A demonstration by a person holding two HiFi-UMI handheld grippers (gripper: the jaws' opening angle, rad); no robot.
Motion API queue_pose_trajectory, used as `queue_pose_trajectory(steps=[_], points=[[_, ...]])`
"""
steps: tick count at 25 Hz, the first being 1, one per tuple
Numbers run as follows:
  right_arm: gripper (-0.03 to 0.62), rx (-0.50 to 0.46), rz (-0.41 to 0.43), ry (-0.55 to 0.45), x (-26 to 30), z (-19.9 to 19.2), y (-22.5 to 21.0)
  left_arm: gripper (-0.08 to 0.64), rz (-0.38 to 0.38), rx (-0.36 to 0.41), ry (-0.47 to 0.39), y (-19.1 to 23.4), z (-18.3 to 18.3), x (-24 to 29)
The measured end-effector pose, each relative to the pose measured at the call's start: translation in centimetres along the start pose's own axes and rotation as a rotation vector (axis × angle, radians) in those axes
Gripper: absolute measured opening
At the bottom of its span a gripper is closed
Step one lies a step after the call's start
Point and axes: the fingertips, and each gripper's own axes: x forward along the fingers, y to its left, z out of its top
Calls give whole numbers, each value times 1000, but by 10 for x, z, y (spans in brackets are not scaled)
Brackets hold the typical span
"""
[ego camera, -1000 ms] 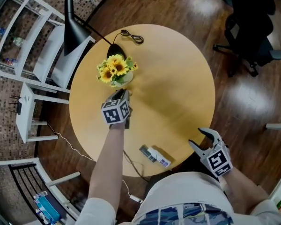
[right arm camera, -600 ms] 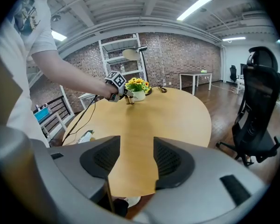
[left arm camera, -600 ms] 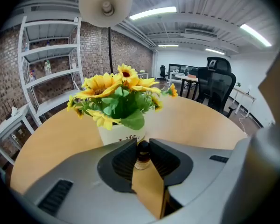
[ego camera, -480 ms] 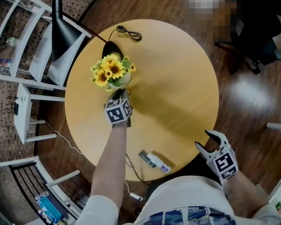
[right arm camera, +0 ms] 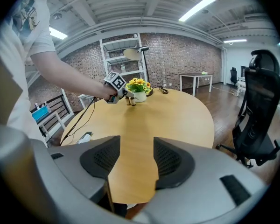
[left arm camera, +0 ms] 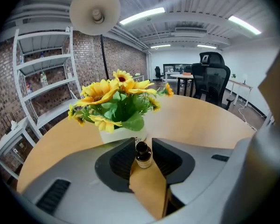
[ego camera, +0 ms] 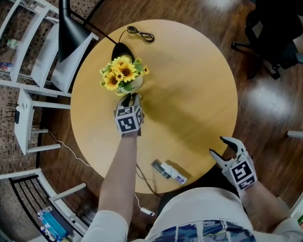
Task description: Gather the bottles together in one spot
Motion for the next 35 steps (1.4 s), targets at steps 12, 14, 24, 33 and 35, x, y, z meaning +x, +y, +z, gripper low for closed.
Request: queue_pose_trajectory(steps=[12,14,24,33,35], points=[[250,1,27,-68,-16,18,62,121,-26,-16,-183,-20,-6,-158],[250,-32,29,-96,-19,25,77,121,-45,-35,-194,-23,-24,-198],[265,-13,-2,-163,-53,61,171,132,-139,-211,-287,-22,-132,-401],[264,41,-89,-212,-111,39,256,132,-222,-231,-331,-27,-203,-508],[264,62,-103,-228,-125,32,273,132,-224,-231,-322,-25,-216,-521]])
